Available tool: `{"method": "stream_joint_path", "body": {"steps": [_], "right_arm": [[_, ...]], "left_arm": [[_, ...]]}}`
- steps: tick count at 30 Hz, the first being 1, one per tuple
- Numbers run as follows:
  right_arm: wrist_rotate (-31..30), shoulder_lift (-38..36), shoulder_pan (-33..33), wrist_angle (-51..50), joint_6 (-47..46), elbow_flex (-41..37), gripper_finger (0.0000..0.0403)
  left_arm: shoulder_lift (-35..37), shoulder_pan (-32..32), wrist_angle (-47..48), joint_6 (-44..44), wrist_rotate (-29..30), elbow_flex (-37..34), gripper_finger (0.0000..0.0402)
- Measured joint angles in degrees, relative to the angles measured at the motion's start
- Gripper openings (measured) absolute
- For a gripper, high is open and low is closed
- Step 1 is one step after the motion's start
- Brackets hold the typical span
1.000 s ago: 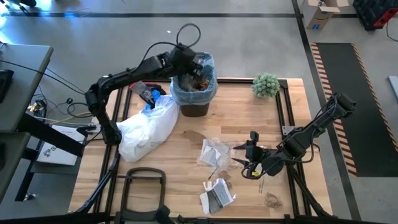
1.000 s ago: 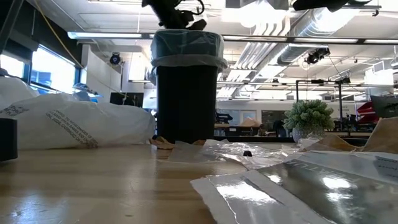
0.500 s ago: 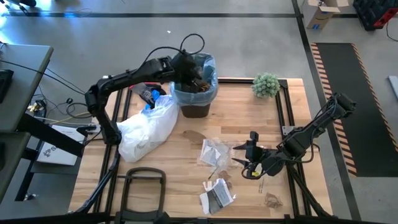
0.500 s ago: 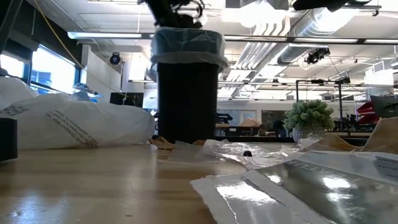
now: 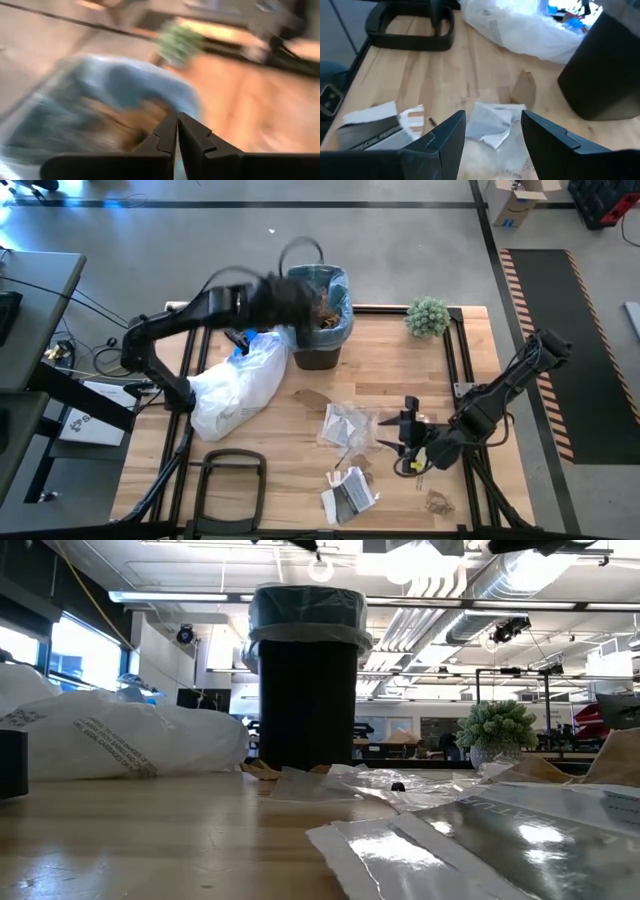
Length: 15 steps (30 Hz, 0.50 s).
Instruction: Place trash/remove bag and relplace
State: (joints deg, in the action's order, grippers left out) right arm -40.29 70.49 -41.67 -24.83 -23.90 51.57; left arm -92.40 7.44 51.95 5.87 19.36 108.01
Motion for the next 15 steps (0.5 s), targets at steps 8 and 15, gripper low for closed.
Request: {"method": "stream_joint_path", "body": {"steps": [8,15], "right_arm": [[-2.4,-1.8,-6.5,-3.7,-6.0,0.0,0.0181],[-9.2,-2.0,-8.3,-3.6,-5.7,0.0,0.0181]], "left_arm": [[-1.1,-19.8,1.3,15.8,-3.1,-9.8,0.0002],[-2.8,-27.0,-26.1,20.5,-2.7,-30.7,0.0068]]}}
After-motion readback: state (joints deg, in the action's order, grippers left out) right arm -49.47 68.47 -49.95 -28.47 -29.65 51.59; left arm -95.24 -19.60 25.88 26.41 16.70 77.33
